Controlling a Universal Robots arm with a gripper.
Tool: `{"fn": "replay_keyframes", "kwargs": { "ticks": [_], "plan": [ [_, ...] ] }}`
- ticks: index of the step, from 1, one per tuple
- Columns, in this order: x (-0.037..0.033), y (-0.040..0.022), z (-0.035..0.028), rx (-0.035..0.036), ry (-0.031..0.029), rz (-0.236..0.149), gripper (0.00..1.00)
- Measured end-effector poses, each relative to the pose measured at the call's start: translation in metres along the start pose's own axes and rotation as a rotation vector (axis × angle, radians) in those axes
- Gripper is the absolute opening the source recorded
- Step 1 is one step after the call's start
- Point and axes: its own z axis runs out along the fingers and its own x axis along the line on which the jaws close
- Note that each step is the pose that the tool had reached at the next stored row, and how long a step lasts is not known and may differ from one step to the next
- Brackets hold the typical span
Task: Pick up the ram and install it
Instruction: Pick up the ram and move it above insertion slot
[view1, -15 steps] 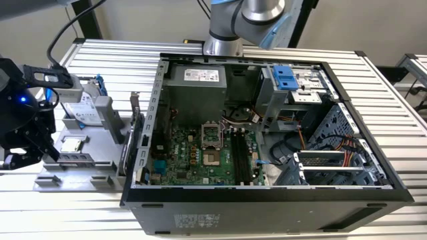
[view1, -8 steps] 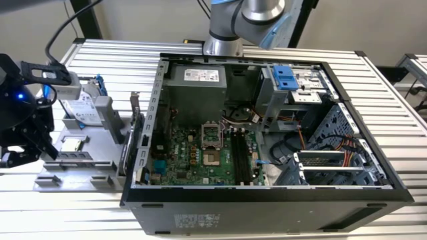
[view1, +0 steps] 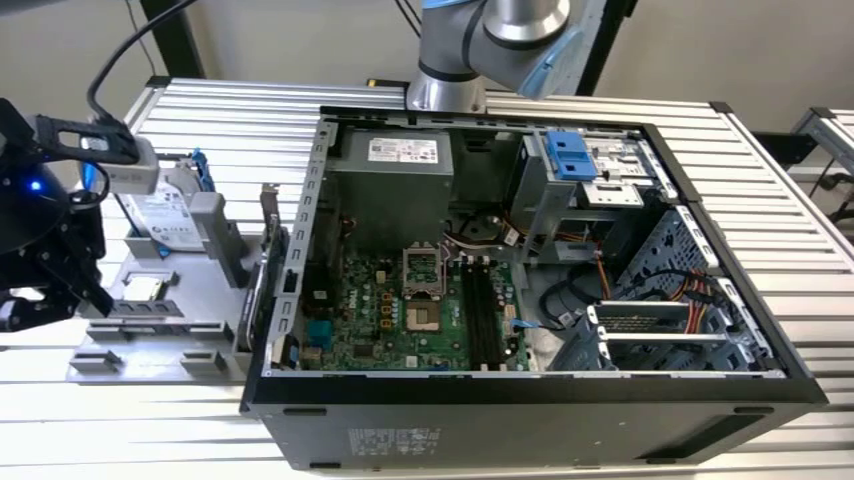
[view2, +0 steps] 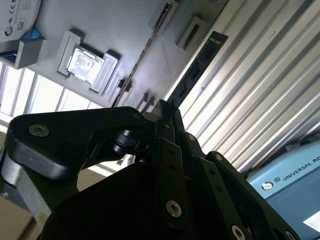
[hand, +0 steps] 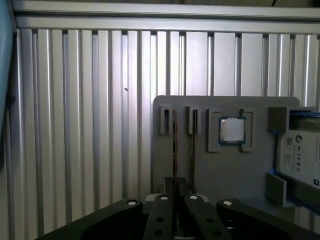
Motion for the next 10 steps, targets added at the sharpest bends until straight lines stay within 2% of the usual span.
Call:
{"fn": "replay_keyframes", "kwargs": {
  "ticks": [10],
  "plan": [
    [-0.0003,0.0001,-0.0083,0.0000,0.0001,0.000,0.00]
  ]
}}
